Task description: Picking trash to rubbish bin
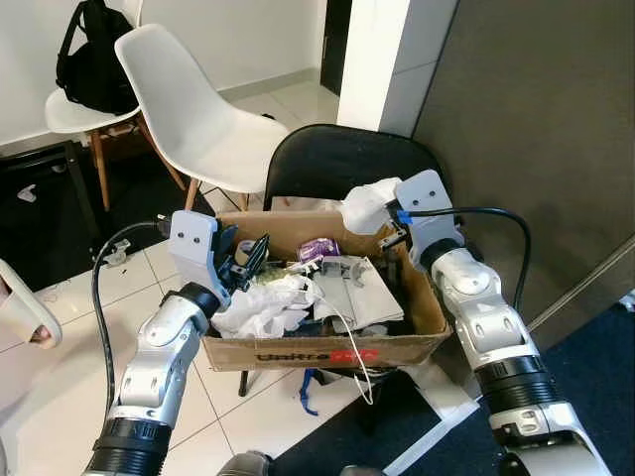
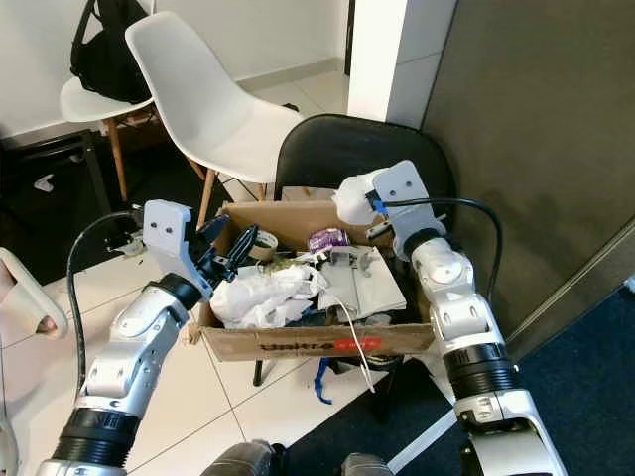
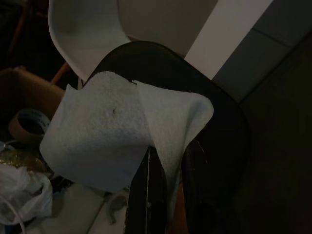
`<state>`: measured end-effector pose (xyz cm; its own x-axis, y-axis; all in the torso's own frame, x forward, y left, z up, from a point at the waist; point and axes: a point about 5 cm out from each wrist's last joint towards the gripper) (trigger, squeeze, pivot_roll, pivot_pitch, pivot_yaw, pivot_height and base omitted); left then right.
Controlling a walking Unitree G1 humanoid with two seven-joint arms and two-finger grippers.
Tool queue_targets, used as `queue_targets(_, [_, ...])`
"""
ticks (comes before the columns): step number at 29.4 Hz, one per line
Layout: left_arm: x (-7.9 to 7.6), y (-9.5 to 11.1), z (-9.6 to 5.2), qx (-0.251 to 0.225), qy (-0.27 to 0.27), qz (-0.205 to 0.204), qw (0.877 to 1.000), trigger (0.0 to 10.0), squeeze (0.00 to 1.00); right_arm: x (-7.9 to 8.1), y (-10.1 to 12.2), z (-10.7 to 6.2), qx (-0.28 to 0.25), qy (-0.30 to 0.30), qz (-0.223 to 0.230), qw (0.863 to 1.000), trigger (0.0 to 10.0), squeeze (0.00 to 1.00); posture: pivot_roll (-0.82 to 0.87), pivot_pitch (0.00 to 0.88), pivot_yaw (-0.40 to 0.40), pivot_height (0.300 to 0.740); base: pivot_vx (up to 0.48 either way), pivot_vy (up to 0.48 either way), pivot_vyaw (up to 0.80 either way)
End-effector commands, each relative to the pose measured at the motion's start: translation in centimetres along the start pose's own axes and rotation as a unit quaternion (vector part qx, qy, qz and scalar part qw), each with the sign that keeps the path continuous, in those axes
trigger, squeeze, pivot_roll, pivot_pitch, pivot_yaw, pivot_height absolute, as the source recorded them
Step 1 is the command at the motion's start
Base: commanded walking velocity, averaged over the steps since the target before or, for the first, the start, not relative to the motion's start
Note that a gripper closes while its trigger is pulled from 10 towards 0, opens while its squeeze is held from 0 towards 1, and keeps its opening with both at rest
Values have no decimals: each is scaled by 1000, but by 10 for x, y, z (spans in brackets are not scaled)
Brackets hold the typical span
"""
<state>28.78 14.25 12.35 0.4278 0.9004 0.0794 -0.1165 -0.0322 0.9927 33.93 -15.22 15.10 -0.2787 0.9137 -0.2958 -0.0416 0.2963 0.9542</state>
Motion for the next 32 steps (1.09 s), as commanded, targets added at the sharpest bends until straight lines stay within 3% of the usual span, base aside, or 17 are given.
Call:
queue_targets(1, [0,2,2,-4,-1,3,1000,10000,0,-1,-1,1,10,-1,-8,1000,10000,0,-19,0,-36,740,0,0,0])
queue_targets(5, [-2,2,2,-10,-10,-7,1000,10000,0,0,-3,2,13,3,-16,1000,10000,0,-19,0,-38,740,0,0,0])
queue_targets(8, [-10,5,0,-27,-50,-64,996,10000,0,1,-3,2,13,3,-16,1000,10000,0,-19,0,-38,740,0,0,0])
queue_targets(11, [-16,6,-2,-28,-84,-87,992,10000,0,1,-4,2,13,3,-16,1000,10000,0,-20,0,-39,740,0,0,0])
queue_targets(22, [-17,4,-3,-24,-91,-94,991,10000,0,4,-6,2,15,25,-8,1000,10000,0,-19,0,-41,740,0,0,0])
queue_targets(23, [-17,4,-3,-23,-92,-95,991,10000,0,5,-6,1,14,27,-6,1000,10000,965,-19,0,-40,740,0,0,0])
queue_targets(24, [-17,4,-3,-23,-93,-97,991,10000,0,5,-7,1,14,28,0,1000,10000,1000,-19,0,-40,740,0,0,0])
queue_targets(32, [-17,4,-4,-19,-99,-100,990,10000,0,4,-8,1,13,17,9,1000,10000,1000,-21,0,-40,740,0,0,0])
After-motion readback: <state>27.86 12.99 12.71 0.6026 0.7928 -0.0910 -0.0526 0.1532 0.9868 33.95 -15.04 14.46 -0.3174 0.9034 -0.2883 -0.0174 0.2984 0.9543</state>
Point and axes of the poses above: a point about 5 cm out from each wrist's last joint towards the gripper, its own z axis pointing out of the wrist towards the gripper, its own y axis along the axis of the wrist's last joint, x = y × z, and after that the axes turned 8 degrees about z, right-handed
